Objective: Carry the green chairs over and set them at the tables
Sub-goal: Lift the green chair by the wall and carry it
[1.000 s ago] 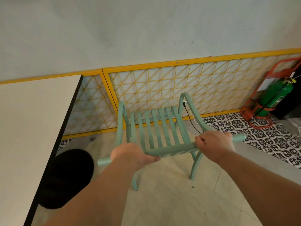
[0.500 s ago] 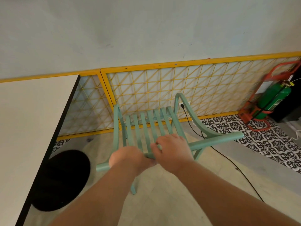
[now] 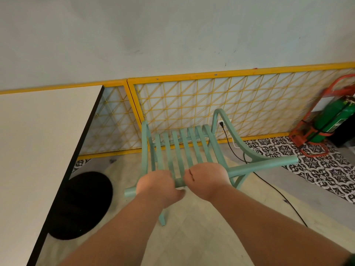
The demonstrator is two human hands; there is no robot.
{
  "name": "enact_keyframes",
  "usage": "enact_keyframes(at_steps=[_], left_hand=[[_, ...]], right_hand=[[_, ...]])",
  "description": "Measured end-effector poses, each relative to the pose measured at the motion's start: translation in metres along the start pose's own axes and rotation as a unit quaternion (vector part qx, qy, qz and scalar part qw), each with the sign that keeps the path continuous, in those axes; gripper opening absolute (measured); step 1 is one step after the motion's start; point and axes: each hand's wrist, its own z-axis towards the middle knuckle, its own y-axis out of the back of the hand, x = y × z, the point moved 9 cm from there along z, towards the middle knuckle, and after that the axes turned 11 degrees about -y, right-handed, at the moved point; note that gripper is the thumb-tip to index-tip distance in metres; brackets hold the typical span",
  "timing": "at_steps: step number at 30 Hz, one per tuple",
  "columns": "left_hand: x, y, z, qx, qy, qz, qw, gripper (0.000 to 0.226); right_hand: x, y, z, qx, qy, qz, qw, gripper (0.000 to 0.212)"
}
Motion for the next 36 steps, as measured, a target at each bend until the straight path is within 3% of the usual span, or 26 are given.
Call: enact_keyframes(at_steps=[11, 14, 16, 18, 19, 21, 22, 26, 28, 31, 34, 36], left_hand=[[-0.028, -0.007, -0.017, -0.036, -0.089, -0.018, 0.995, 0.027], [-0.027, -0.014, -0.021, -0.024, -0.070, -0.025, 0.997, 0.019], [-0.028, -0.020, -0.021, -0.018, -0.071, -0.052, 0.996, 0.026], [-0.026, -0.023, -0.020, 0.011, -0.079, -0.126, 0.989, 0.051], [-0.019, -0.021, -0.018, 0.019, -0.075, -0.215, 0.974, 0.059], [0.005, -0.012, -0.009, -0.003, -0.043, -0.386, 0.922, 0.062], [0.020, -0.009, -0.002, -0.012, -0.026, -0.407, 0.913, 0.064], [0.056, -0.011, 0.023, 0.044, 0.003, -0.181, 0.982, 0.073], [0.040, -0.025, 0.031, 0.104, 0.008, -0.234, 0.967, 0.065], [0.009, -0.058, 0.024, 0.204, 0.042, -0.342, 0.916, 0.047], [0.001, -0.070, 0.018, 0.191, 0.065, -0.430, 0.880, 0.030], [0.001, -0.070, 0.021, 0.178, 0.051, -0.417, 0.890, 0.013]], right_hand=[[-0.069, 0.006, 0.002, 0.008, 0.001, -0.090, 0.996, 0.047], [-0.090, 0.011, 0.003, -0.002, -0.020, -0.096, 0.995, 0.046], [-0.094, 0.012, 0.003, -0.009, -0.029, -0.087, 0.996, 0.047], [-0.094, 0.012, 0.002, -0.012, -0.030, -0.085, 0.996, 0.046], [-0.093, 0.011, 0.002, -0.011, -0.030, -0.082, 0.996, 0.046], [-0.093, 0.010, 0.002, -0.009, -0.031, -0.083, 0.996, 0.046], [-0.094, 0.010, 0.002, -0.010, -0.031, -0.083, 0.996, 0.047], [-0.097, 0.006, 0.004, -0.018, -0.027, -0.073, 0.997, 0.057], [-0.099, 0.006, 0.007, -0.025, -0.026, -0.067, 0.997, 0.060], [-0.101, 0.007, 0.010, -0.030, -0.025, -0.074, 0.996, 0.059], [-0.101, 0.007, 0.009, -0.028, -0.021, -0.077, 0.996, 0.055], [-0.101, 0.008, 0.010, -0.031, -0.021, -0.074, 0.997, 0.052]])
